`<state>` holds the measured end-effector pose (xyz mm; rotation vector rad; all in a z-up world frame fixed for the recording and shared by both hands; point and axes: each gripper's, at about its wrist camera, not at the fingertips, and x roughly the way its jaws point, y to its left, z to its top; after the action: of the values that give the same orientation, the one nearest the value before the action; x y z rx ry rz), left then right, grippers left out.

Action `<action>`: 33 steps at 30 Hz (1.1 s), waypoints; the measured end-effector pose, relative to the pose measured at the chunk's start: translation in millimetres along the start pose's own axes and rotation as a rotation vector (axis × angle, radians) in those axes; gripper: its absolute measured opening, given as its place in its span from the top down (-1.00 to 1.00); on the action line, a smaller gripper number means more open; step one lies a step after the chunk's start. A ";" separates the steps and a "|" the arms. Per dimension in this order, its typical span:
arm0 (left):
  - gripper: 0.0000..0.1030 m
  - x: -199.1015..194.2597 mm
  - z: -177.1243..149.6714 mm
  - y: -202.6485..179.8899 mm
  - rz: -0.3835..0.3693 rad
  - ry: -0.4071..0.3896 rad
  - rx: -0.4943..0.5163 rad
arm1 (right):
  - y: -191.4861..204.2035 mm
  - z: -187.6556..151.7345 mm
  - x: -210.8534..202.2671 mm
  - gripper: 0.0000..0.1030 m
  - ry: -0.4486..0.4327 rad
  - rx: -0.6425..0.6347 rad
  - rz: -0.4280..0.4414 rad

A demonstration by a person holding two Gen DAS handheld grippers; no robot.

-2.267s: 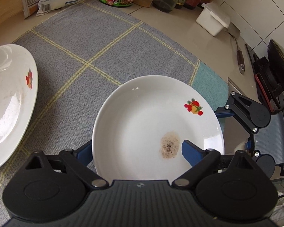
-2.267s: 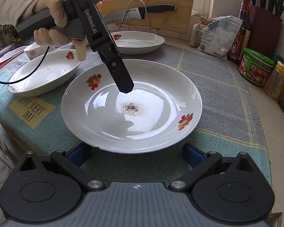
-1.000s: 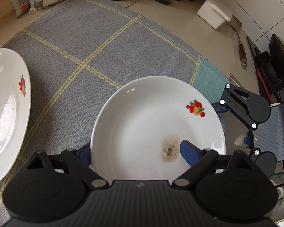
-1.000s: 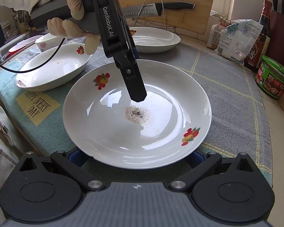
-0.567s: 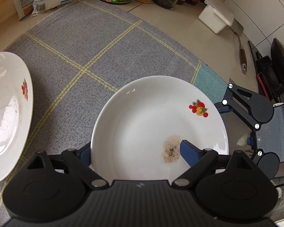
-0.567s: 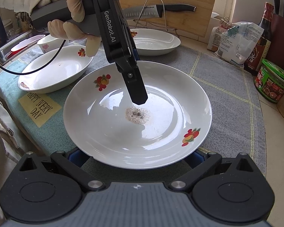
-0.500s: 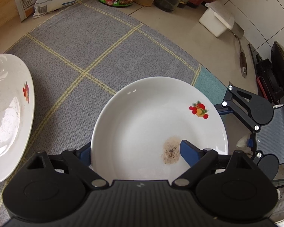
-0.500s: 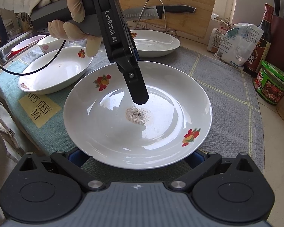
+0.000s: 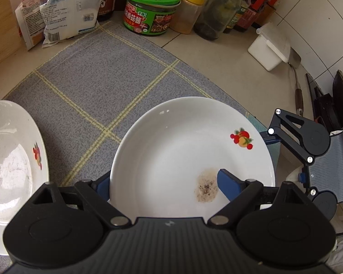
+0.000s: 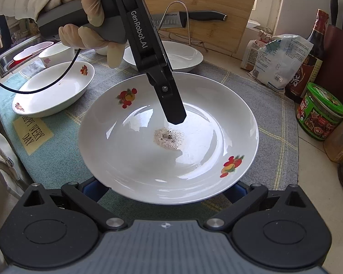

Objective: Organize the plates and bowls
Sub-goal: 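Lift the stained plate with the left tool and carry it toward the jars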

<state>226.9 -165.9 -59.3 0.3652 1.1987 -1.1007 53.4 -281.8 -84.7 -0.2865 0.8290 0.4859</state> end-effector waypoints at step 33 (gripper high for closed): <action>-0.76 50.7 78.8 25.1 0.033 -0.032 -0.024 | -100.2 4.9 37.4 -1.00 0.039 -0.017 0.030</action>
<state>289.3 -236.8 -81.2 0.3462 1.1730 -1.0593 130.0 -354.0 -104.5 -0.3005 0.8682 0.5173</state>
